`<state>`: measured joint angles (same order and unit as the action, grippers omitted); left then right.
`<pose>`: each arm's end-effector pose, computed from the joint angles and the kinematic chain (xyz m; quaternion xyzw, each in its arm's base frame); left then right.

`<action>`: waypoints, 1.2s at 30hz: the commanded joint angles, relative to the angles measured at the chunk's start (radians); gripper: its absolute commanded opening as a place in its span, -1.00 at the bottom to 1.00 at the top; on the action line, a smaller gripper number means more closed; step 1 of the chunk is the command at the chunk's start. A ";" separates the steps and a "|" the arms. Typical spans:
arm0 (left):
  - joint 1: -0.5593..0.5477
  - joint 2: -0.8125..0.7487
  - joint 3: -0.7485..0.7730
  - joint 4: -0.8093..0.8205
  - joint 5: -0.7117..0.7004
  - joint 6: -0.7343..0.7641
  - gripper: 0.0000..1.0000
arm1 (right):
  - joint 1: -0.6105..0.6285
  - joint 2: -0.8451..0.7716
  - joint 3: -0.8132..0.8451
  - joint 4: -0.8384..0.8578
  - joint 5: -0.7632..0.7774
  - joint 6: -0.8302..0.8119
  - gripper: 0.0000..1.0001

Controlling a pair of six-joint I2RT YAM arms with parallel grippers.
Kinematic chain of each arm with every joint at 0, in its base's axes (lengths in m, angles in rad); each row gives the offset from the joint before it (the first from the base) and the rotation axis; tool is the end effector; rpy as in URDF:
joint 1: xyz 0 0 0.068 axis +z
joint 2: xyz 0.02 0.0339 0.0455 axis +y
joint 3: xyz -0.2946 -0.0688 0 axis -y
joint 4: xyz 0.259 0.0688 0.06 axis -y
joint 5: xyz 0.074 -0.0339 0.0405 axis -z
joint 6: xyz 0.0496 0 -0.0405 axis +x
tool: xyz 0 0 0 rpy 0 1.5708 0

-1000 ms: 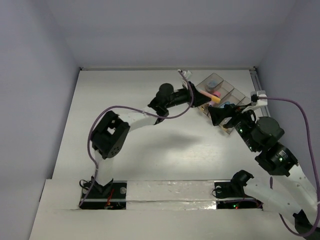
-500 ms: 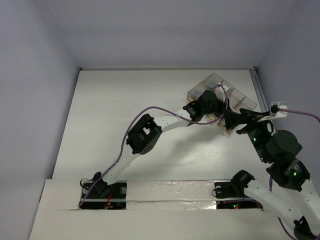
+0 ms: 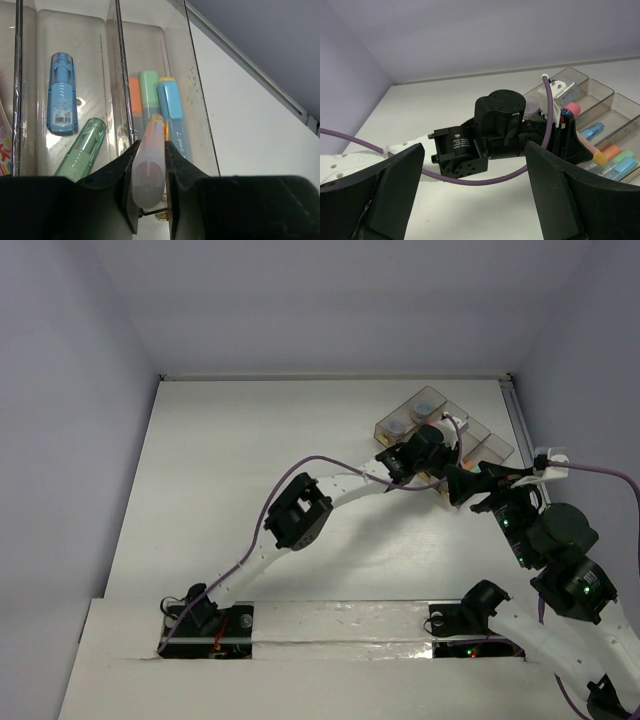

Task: Sort the stationery into containers
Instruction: Place the pen in the storage box, then reset both arms

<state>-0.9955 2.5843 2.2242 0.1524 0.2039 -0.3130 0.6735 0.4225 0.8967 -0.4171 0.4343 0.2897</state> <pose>0.3471 -0.5538 0.2089 0.3190 0.7066 -0.4441 0.4492 0.0702 0.0293 0.4127 0.0259 0.6881 0.1977 0.6977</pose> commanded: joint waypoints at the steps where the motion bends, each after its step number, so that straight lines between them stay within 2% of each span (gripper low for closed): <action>1: -0.026 -0.024 0.054 -0.005 -0.024 0.057 -0.60 | -0.003 -0.005 -0.012 0.040 0.007 -0.024 0.75; 10: -0.057 -0.093 0.034 -0.030 -0.084 0.144 0.09 | -0.003 -0.011 -0.018 0.047 -0.006 -0.009 0.75; 16: -0.057 -0.163 -0.010 -0.015 -0.084 0.121 0.24 | -0.003 -0.031 -0.012 0.050 -0.014 0.005 0.72; 21: -0.032 -0.300 -0.222 0.093 -0.116 0.065 0.46 | -0.003 -0.057 -0.019 0.084 -0.026 0.008 0.69; 26: 0.001 -0.564 -0.470 0.254 -0.155 0.032 0.61 | -0.003 -0.122 -0.030 0.138 -0.016 -0.007 0.73; 27: 0.001 -0.613 -0.562 0.272 -0.167 0.035 0.62 | -0.003 -0.134 -0.033 0.174 -0.016 -0.015 0.75; 28: 0.012 -0.712 -0.607 0.309 -0.205 0.038 0.64 | -0.003 -0.145 -0.036 0.193 -0.020 -0.020 0.99; 29: 0.012 -0.763 -0.708 0.326 -0.242 0.043 0.70 | -0.003 -0.154 -0.036 0.208 -0.022 -0.030 1.00; 31: 0.012 -0.922 -0.805 0.363 -0.317 0.049 0.72 | -0.003 -0.148 -0.030 0.228 -0.028 -0.043 1.00; 33: 0.021 -1.027 -0.933 0.361 -0.380 0.049 0.72 | -0.003 -0.119 -0.021 0.225 -0.023 -0.041 1.00; 34: 0.021 -1.131 -0.972 0.348 -0.440 0.049 0.90 | -0.003 -0.108 -0.022 0.228 -0.023 -0.037 1.00; 36: 0.030 -1.273 -1.070 0.288 -0.536 0.046 0.91 | -0.003 -0.078 -0.036 0.235 -0.032 -0.020 1.00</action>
<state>-0.9668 1.4845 1.2663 0.4294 -0.1490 -0.2634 0.6735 0.2947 0.8669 -0.2466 0.4110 0.2718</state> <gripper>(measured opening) 0.949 0.995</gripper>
